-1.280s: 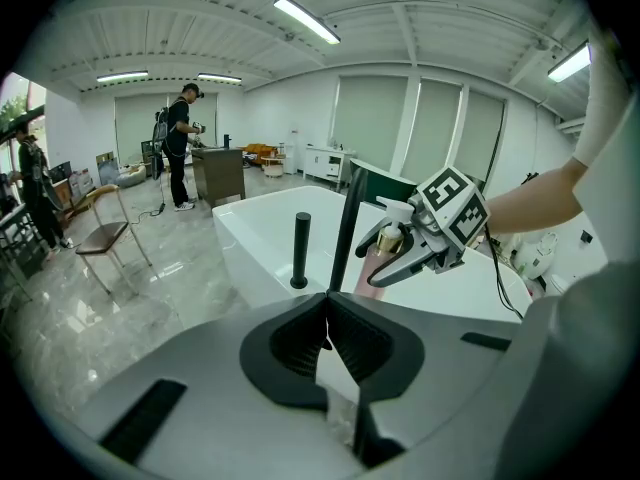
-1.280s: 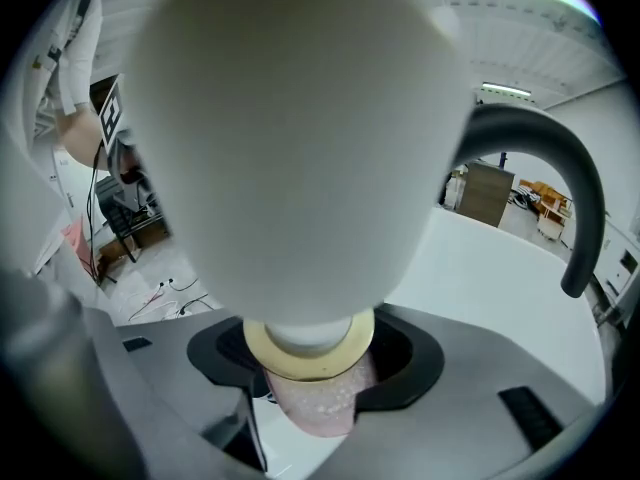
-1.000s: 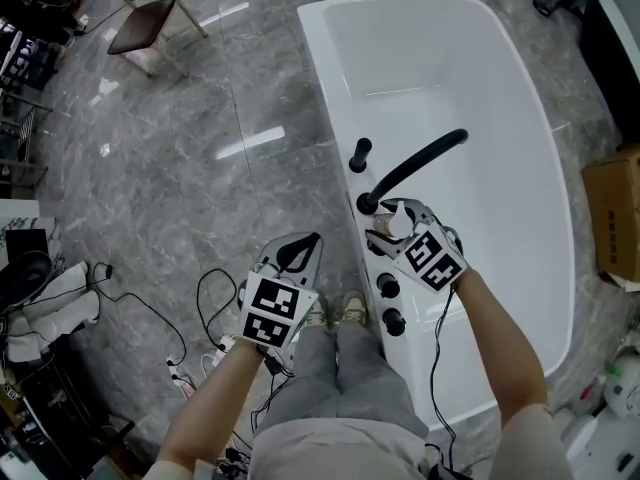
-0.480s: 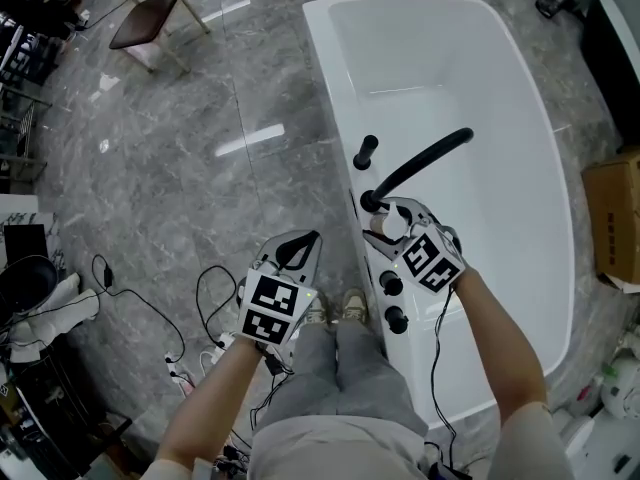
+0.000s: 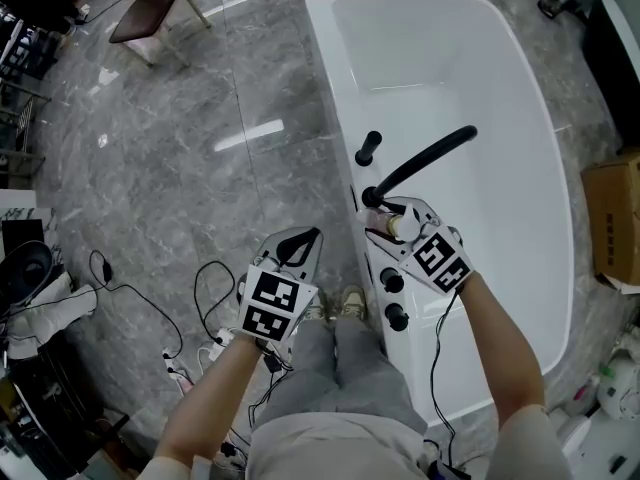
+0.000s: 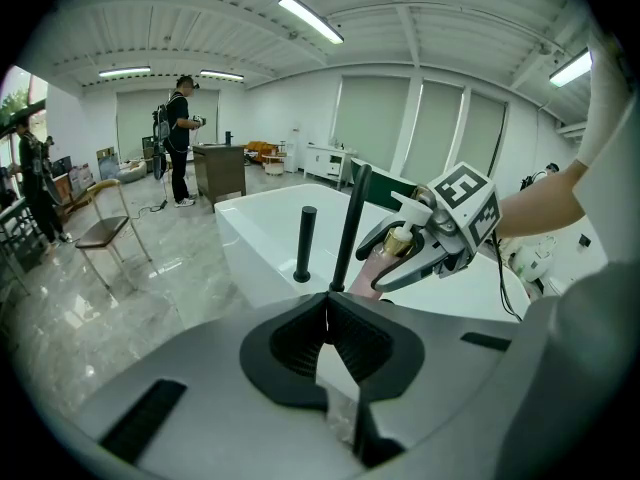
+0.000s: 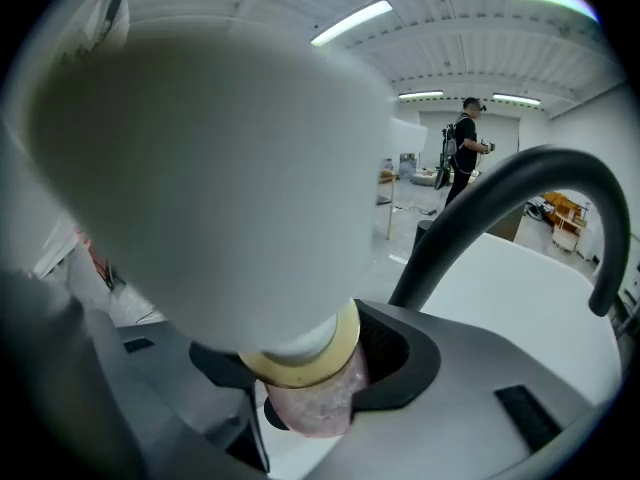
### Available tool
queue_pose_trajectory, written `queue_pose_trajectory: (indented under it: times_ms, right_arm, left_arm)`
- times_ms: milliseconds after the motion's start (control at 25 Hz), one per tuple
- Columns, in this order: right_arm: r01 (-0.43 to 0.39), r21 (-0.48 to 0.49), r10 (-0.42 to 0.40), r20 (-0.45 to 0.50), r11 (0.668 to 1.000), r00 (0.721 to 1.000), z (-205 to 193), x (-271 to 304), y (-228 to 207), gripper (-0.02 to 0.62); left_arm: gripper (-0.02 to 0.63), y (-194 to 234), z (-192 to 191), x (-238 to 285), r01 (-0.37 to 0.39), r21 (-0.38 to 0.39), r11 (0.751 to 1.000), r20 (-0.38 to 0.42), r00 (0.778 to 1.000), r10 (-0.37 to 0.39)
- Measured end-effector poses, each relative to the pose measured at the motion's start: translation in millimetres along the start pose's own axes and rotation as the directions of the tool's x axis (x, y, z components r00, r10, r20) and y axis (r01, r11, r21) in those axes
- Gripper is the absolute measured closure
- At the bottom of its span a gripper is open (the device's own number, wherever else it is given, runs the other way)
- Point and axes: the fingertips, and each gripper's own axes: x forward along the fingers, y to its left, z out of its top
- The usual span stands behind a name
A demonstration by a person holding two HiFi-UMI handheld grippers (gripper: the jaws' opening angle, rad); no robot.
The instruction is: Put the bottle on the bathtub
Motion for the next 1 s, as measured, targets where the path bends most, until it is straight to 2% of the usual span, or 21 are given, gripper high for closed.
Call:
queue_pose_trajectory:
  times_ms: [160, 440, 640, 840, 960, 1000]
  right_arm:
    - [-0.009, -0.102, 0.002, -0.069, 0.995, 0.998, 3, 10, 8, 0.347]
    - [0.01, -0.108, -0.028, -0.164, 0.994, 0.986, -9, -2, -1, 0.348]
    - [0.001, -0.078, -0.009, -0.103, 0.997, 0.995, -6, -2, -1, 0.347]
    - [-0.026, -0.048, 0.021, -0.101, 0.998, 0.995, -8, 3, 0, 0.342]
    - [-0.044, 0.009, 0.045, -0.102, 0.999, 0.994, -12, 3, -1, 0.322]
    - [-0.038, 0.021, 0.04, -0.101, 0.999, 0.994, -14, 2, -2, 0.292]
  left_arm:
    - [0.586, 1, -2, 0, -0.001, -0.006, 1.0, -0.008, 1.0, 0.001]
    - [0.585, 3, -1, -3, -0.002, -0.011, 1.0, -0.007, 1.0, 0.002]
    - [0.585, 2, -1, 0, 0.002, -0.019, 1.0, -0.009, 1.0, -0.002]
    - [0.586, -1, -4, 4, 0.008, -0.016, 1.0, -0.017, 1.0, -0.008]
    - [0.586, -2, -5, 5, 0.006, -0.017, 1.0, -0.023, 1.0, -0.007]
    - [0.586, -3, -4, 5, 0.007, -0.017, 1.0, -0.023, 1.0, -0.007]
